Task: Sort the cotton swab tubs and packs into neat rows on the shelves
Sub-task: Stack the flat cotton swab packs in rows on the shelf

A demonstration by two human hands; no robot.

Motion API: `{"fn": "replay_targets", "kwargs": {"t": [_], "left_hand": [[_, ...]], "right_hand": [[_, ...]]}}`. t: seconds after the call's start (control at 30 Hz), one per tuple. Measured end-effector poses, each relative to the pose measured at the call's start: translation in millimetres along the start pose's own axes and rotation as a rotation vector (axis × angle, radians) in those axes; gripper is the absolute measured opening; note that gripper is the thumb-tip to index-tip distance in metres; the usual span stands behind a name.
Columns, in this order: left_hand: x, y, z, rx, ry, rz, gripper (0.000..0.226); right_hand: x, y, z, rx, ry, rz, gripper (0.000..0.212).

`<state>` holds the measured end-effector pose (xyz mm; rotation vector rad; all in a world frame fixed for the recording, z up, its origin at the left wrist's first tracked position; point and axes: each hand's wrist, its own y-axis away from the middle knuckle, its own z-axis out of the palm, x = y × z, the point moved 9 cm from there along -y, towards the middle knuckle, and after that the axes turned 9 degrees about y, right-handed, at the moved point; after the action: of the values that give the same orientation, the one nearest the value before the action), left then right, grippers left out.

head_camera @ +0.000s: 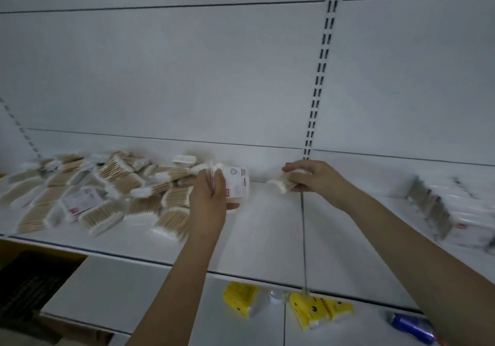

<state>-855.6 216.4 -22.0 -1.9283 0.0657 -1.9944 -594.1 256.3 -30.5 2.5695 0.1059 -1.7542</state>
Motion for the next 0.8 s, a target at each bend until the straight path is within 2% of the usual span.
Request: {"fn": "replay_targets", "kwargs": {"t": [0.13,0.33,0.4,0.5,0.6,0.73,0.8], "left_hand": [[-11,16,49,-0.117,0.127,-0.063,0.022],[-30,39,136,-0.303,0.037,-0.110,0.024],[-27,48,166,-0.394,0.010,-0.067,0.025],[-11,60,204,-0.513,-0.095,0.109,0.025],[-1,60,238,-0.584,-0.207,0.247,0.033],[-1,47,267,-0.586,-0.309,0.271,0.031],[0,40,278,-0.582,-0.349,0.285,0.028]], "right_hand": [[7,39,-47,-0.009,0.268,-0.015,0.045],[0,110,-132,0.253,0.269,0.002,0.016],[-4,133,-159,0.341,0.427,0.008,0.017],[-5,151,-195,0.462,0.835,0.007,0.024],[2,149,-215,0.456,1.093,0.033,0.023],[21,127,-232,0.421,1.059,0.108,0.036],[27,112,-235,0.391,1.073,0.127,0.035]]}}
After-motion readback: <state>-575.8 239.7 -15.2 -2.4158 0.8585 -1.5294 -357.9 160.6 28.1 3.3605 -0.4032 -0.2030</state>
